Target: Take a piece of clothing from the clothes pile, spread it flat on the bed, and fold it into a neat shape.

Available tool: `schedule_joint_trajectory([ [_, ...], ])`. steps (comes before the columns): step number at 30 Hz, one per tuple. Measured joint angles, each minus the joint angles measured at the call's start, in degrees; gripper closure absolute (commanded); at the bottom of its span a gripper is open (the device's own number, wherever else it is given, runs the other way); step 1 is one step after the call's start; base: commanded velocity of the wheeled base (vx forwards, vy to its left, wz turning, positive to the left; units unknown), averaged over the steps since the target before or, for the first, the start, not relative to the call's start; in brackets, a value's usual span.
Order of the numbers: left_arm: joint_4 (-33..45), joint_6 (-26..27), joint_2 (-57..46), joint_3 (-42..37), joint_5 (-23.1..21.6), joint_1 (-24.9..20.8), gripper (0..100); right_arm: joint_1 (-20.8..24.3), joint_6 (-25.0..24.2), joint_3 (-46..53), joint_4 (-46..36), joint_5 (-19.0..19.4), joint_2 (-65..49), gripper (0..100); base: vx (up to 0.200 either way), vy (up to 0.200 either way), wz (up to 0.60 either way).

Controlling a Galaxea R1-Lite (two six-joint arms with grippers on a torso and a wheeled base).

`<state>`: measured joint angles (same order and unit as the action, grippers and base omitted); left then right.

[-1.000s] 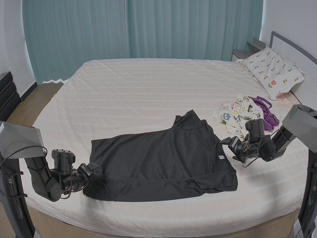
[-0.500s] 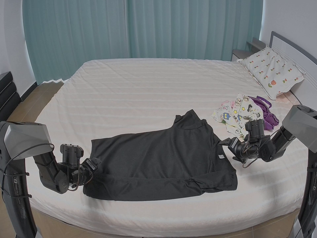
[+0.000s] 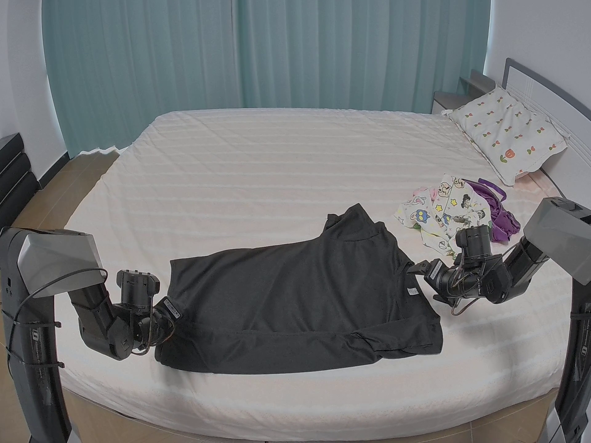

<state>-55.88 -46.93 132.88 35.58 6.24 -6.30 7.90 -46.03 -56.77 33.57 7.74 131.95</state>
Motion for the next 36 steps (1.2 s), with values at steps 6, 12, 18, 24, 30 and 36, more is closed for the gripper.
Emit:
schedule_joint_trajectory([
  [6, 0.05, 0.38, 0.63, -0.09, 1.96, 0.61, 100, 0.0, 2.82, 1.01, 0.0, 0.05, 0.2, 0, 0.0, 0.0, 0.0],
  [12, 0.0, 0.27, 0.78, -0.33, 2.78, 1.67, 100, -0.02, 7.14, 2.83, 0.3, 0.49, 0.4, 0, 0.0, 0.0, 0.0],
  [18, 0.02, 0.07, 0.85, -0.55, 2.79, 2.23, 100, 0.0, 11.79, 5.25, 4.22, 2.13, 1.56, 0, 0.0, 0.0, 0.0],
  [24, 0.0, -0.02, 1.07, -0.61, 2.79, 2.32, 100, 0.01, 14.88, 7.94, 8.96, 5.01, 2.72, 0, 0.0, 0.0, 0.0],
  [30, 0.0, -0.13, 1.35, -0.67, 2.76, 2.29, 100, 0.5, 19.87, 11.93, 16.57, 9.96, 4.73, 0, 0.0, 0.0, 0.0],
  [36, -0.01, -0.2, 1.49, -0.69, 2.71, 2.26, 100, 0.67, 21.67, 13.97, 19.75, 13.19, 6.3, 0, 0.0, 0.0, 0.0],
])
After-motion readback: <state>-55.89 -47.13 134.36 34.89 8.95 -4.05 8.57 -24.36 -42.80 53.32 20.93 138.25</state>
